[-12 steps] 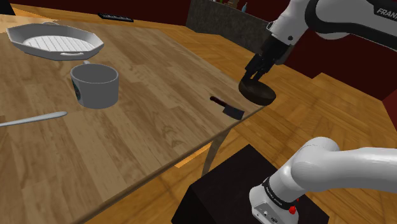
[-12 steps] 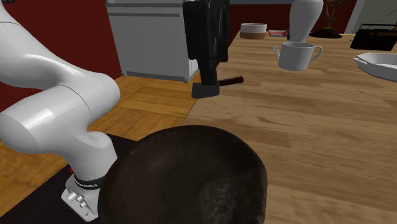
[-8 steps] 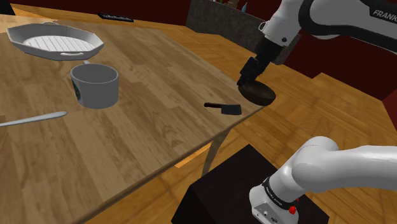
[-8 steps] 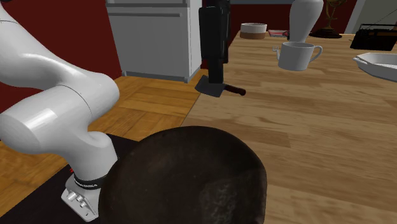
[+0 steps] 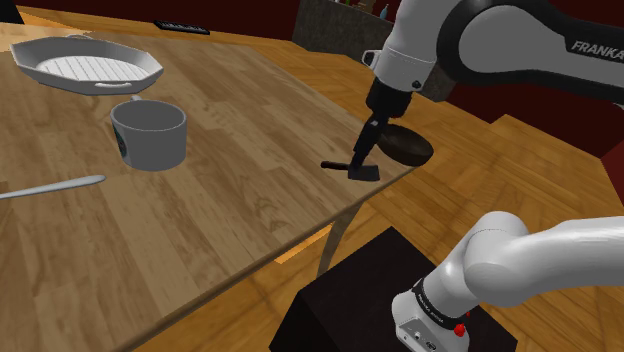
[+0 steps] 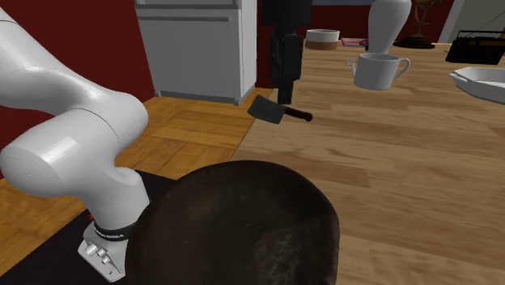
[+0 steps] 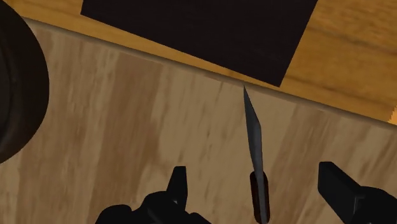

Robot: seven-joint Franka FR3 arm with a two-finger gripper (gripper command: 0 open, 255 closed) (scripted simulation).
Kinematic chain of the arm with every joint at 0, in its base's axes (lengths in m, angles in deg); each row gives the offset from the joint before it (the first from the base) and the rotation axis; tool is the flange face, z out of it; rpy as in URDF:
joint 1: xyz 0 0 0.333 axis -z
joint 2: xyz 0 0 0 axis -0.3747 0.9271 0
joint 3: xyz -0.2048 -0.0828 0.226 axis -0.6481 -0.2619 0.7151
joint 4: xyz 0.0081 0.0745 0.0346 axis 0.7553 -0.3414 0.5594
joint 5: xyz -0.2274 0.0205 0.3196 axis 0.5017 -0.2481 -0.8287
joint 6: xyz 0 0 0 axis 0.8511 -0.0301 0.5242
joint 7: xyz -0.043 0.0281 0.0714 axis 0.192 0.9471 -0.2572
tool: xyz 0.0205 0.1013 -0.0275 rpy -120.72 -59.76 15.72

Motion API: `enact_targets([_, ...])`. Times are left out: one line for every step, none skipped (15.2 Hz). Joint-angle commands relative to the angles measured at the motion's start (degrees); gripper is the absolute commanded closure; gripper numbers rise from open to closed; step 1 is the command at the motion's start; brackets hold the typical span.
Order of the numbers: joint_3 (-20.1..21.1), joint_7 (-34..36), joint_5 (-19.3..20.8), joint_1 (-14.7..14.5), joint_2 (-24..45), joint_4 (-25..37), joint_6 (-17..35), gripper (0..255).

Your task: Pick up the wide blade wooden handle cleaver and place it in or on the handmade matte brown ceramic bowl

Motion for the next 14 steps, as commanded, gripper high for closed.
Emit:
enact_targets([0.81,-0.2,-0.04,-0.59,0.45,-0.63,0.59,0])
enact_targets([0.86,-0.22,-0.1,-0.62,0.34,-1.46,1.32,0])
enact_targets([0.92,-0.24,-0.17,-0.65,0.28,-2.28,2.07,0])
enact_targets([0.98,-0.26,-0.23,-0.69,0.21,-3.09,2.82,0])
enact_targets([1.04,-0.28,-0.29,-0.72,0.16,-3.89,3.56,0])
enact_targets([1.1,-0.3,-0.36,-0.76,0.12,-4.69,4.32,0])
enact_targets([1.21,-0.32,-0.46,-0.81,0.08,-5.92,5.51,0])
enact_targets([1.2,-0.32,-0.46,-0.81,0.07,-5.93,5.51,0])
enact_targets([1.2,-0.32,-0.46,-0.81,0.08,-5.93,5.51,0])
enact_targets([1.21,-0.32,-0.46,-0.81,0.08,-5.92,5.51,0])
enact_targets([1.21,-0.32,-0.46,-0.81,0.08,-5.92,5.51,0])
enact_targets([1.21,-0.32,-0.46,-0.81,0.08,-5.92,5.51,0])
enact_targets([1.21,-0.32,-0.46,-0.81,0.08,-5.92,5.51,0])
enact_targets([1.2,-0.32,-0.45,-0.8,0.08,-5.91,5.5,0])
